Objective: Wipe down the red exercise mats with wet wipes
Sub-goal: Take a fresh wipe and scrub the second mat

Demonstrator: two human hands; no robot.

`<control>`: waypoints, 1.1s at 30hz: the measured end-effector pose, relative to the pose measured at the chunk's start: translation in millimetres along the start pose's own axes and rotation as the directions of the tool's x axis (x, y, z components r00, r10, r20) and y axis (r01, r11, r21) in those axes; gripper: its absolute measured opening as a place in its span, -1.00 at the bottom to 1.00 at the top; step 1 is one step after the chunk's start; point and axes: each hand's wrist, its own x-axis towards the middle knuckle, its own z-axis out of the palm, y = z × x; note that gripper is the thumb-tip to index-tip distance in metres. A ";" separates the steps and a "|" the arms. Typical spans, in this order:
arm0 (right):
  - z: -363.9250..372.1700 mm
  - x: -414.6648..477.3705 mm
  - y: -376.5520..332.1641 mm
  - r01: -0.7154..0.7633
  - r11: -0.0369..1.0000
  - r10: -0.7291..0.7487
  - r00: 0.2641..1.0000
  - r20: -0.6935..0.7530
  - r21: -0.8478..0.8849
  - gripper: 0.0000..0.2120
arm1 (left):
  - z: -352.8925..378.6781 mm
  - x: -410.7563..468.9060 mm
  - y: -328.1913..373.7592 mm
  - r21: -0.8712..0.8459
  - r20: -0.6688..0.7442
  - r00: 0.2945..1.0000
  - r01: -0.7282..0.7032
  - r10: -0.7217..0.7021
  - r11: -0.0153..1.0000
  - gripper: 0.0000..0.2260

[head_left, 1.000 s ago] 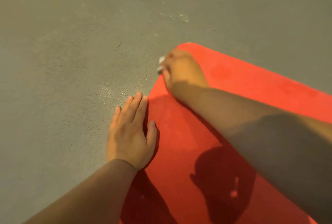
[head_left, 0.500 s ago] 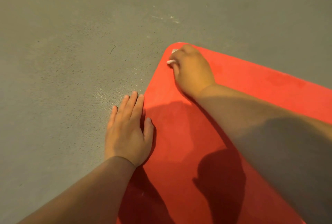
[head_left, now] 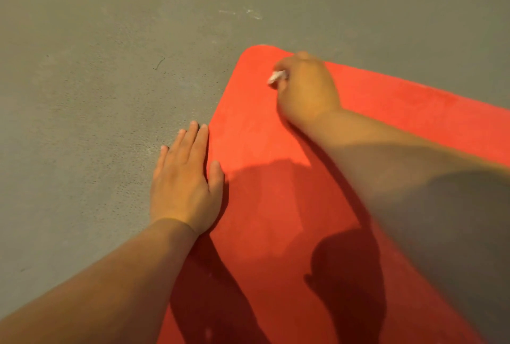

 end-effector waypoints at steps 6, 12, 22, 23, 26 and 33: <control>-34.7 -12.6 59.6 -0.364 0.929 0.354 0.926 -0.129 -0.066 -0.73 | -0.8 -0.6 1.7 0.067 0.010 0.992 -0.124 0.123 0.990 -0.46; 8.6 -32.9 -28.3 0.264 0.964 -0.257 0.953 0.163 -0.023 -0.77 | 0.1 1.2 1.5 0.059 0.023 0.994 -0.111 0.110 0.992 -0.47; -14.6 -33.8 0.3 0.073 0.996 -0.064 0.985 0.159 -0.050 -0.75 | 0.3 1.7 1.3 0.021 0.028 0.995 -0.098 0.097 0.995 -0.47; -8.4 -54.3 -18.3 0.186 0.982 -0.187 0.954 0.236 0.025 -0.75 | -0.3 1.9 1.7 0.021 0.024 0.995 -0.094 0.094 0.995 -0.46; -10.8 -89.9 -30.3 0.480 0.875 -0.472 0.813 0.341 0.064 -0.78 | -2.1 0.3 0.4 0.036 -0.005 0.993 -0.120 0.120 0.992 -0.47; -35.5 -7.0 39.5 -0.179 0.982 0.180 0.984 0.013 -0.067 -0.74 | -0.2 3.7 0.2 0.038 0.013 0.924 -0.383 0.382 0.923 -0.49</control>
